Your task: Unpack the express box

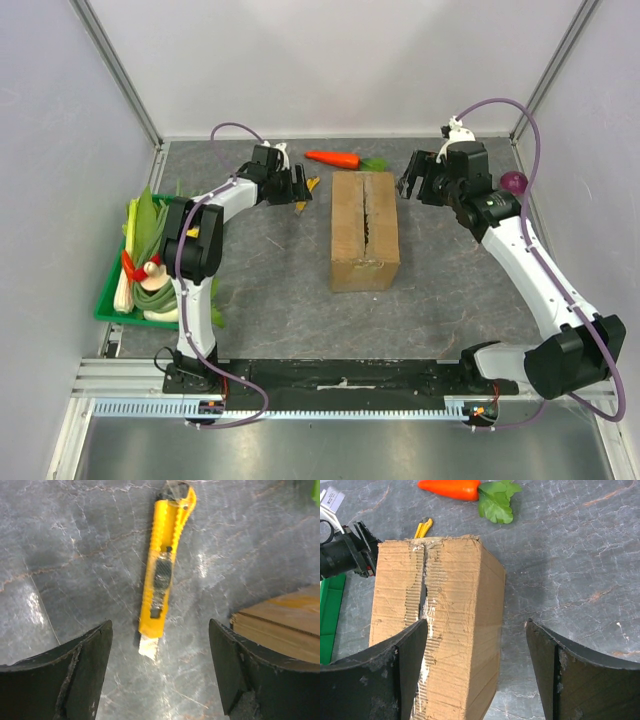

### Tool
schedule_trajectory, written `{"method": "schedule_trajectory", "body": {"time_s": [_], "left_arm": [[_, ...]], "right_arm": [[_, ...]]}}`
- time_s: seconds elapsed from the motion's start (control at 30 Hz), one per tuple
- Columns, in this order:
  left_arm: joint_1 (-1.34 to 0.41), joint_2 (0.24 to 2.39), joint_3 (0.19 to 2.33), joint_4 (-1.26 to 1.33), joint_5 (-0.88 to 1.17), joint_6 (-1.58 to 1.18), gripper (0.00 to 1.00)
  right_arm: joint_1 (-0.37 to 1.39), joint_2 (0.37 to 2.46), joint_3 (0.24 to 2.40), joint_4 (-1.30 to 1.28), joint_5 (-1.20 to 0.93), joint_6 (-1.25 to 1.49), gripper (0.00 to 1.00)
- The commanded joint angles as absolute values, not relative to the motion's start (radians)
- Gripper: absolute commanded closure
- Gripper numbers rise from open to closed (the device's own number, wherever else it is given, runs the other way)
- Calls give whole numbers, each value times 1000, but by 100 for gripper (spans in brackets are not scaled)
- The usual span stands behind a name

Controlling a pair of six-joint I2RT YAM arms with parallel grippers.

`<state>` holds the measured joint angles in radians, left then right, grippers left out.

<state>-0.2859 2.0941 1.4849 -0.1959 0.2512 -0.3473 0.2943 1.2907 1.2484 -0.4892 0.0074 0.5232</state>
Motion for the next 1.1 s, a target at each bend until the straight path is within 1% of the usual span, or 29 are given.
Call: {"method": "schedule_trajectory", "body": {"time_s": [0.0,0.1,0.17,0.37,0.43,0.47,0.53,0.57,0.63,0.7,0.8,0.93,1.07], "left_arm": [[-290,2152,1562,-189,219,-288,19],[-299,2195,1601,-213,233,-261,26],[-313,2213,1637,-235,203,-230,29],[-380,2278,1724,-354,17,-150,34],[-391,2301,1765,-400,-36,-144,37],[-397,2312,1779,-413,-49,-141,41],[-402,2341,1812,-437,-72,-138,46],[-406,2345,1816,-449,-81,-137,51],[-410,2358,1830,-463,-110,-126,58],[-413,2358,1827,-474,-126,-121,71],[-413,2355,1827,-483,-143,-117,85],[-413,2321,1824,-486,-130,-112,92],[-413,2251,1821,-482,-85,-103,96]], "right_arm": [[290,1301,1285,-494,29,502,14],[288,1305,1289,-499,28,505,14],[288,1310,1286,-503,26,508,14],[287,1312,1278,-508,23,517,14],[285,1310,1278,-511,25,518,14],[284,1310,1273,-508,26,518,14],[282,1309,1272,-512,23,518,14],[284,1307,1269,-512,25,518,14],[281,1305,1266,-514,23,518,14],[281,1304,1264,-514,23,520,14],[279,1304,1264,-514,15,522,14],[279,1301,1266,-512,11,523,14],[279,1298,1276,-511,5,525,14]]}}
